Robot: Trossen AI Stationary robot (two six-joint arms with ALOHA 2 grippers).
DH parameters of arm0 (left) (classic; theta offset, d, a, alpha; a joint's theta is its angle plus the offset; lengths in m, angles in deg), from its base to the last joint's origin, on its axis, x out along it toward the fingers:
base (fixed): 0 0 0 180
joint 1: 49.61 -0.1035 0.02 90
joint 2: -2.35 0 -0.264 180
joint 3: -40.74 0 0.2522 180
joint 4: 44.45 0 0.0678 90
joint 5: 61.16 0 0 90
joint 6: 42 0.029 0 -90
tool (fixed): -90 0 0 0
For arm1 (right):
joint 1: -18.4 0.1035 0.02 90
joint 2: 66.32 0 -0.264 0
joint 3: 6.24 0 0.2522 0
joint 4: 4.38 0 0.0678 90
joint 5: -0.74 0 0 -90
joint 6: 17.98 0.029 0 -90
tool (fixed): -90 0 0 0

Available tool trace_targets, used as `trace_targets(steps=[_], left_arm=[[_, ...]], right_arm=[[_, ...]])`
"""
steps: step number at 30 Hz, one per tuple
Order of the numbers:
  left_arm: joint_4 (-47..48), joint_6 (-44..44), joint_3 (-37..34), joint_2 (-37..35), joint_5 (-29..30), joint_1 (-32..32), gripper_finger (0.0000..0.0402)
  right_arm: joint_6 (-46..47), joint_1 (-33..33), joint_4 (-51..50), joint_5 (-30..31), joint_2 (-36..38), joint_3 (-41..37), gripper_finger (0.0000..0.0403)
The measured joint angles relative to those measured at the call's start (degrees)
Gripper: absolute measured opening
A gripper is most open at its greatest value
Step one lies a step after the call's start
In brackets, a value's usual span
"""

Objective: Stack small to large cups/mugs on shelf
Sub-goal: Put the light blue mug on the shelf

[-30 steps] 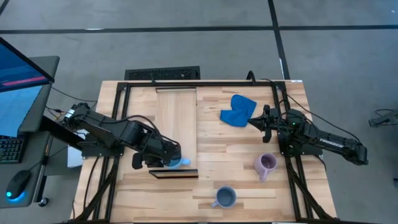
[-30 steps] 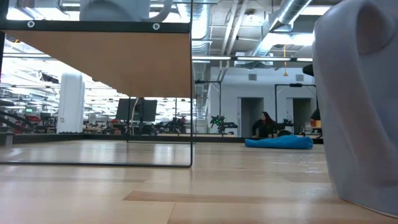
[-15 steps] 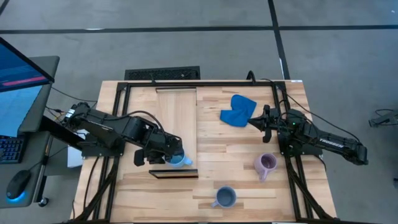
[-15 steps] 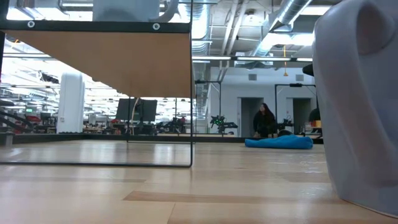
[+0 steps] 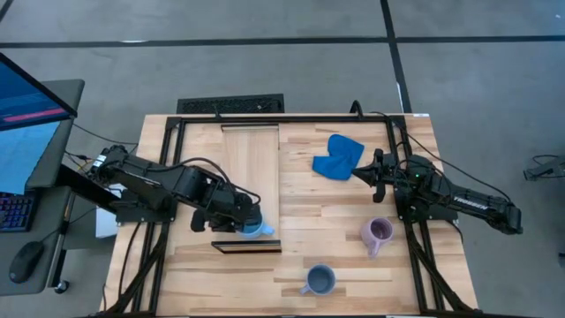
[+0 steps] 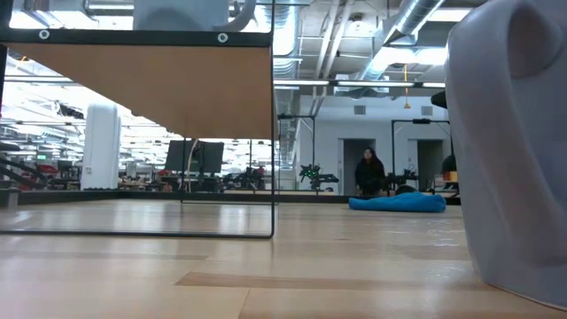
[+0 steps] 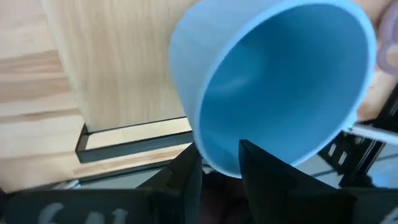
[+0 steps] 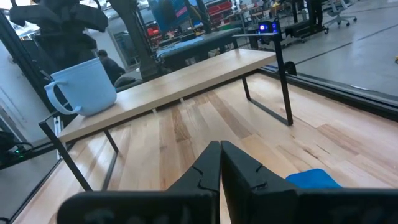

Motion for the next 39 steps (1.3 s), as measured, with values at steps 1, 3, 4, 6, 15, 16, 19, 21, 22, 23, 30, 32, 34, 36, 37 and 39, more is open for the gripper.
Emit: trace_targets(steps=[1,3,4,6,15,16,19,21,22,23,30,32,34,36,37,39], left_arm=[[-0.42,0.76,0.00,0.00,0.39,0.01,0.0096],[-0.65,1.00,0.00,0.00,1.57,-0.01,0.0096],[-0.50,0.82,0.00,0.00,1.74,-0.01,0.0096],[-0.49,0.60,0.00,0.00,2.57,-0.11,0.0096],[3.28,-1.05,0.00,0.00,5.85,-0.12,0.0096],[3.89,-1.05,0.00,0.00,6.03,-0.12,0.0096],[4.93,-0.77,0.00,0.00,6.24,-0.38,0.0096],[4.63,0.32,0.00,0.00,7.45,-0.45,0.0096],[4.54,0.88,0.00,0.00,8.20,-0.61,0.0096],[4.49,1.46,0.00,0.00,8.73,-0.82,0.0096],[4.07,5.97,0.00,0.00,12.21,-3.04,0.0096],[4.10,6.52,0.00,0.00,12.77,-3.74,0.0096],[4.10,6.34,0.00,0.00,13.24,-4.29,0.0096],[4.10,5.86,0.00,0.00,13.26,-4.60,0.0096],[4.10,5.63,0.00,0.00,13.26,-4.67,0.0096],[4.12,5.36,0.00,0.00,13.26,-4.64,0.0096]], right_arm=[[0.00,0.00,-0.01,0.00,0.00,0.00,0.0033],[0.00,0.00,0.01,0.00,0.00,0.00,0.0033],[0.00,0.02,0.01,0.00,0.00,0.00,0.0033],[0.00,0.00,0.00,0.00,0.00,0.00,0.0033],[0.00,0.00,0.01,0.00,0.00,0.00,0.0033],[0.00,0.01,0.01,0.00,0.00,0.00,0.0033],[0.02,0.00,0.01,0.00,0.00,0.00,0.0033],[0.02,0.00,0.01,0.00,0.00,0.00,0.0033],[0.02,0.00,0.01,-0.01,0.00,0.00,0.0033],[0.02,0.02,0.01,0.00,0.00,0.00,0.0033],[0.02,0.00,0.01,0.00,0.00,0.00,0.0033],[0.02,0.02,0.01,0.00,0.00,0.00,0.0033],[0.02,0.02,0.01,0.00,0.00,0.00,0.0033],[0.02,0.02,0.01,0.00,0.00,0.00,0.0033],[0.02,0.02,0.01,0.00,0.00,0.00,0.0033],[0.02,0.02,0.01,0.00,0.00,0.00,0.0033]])
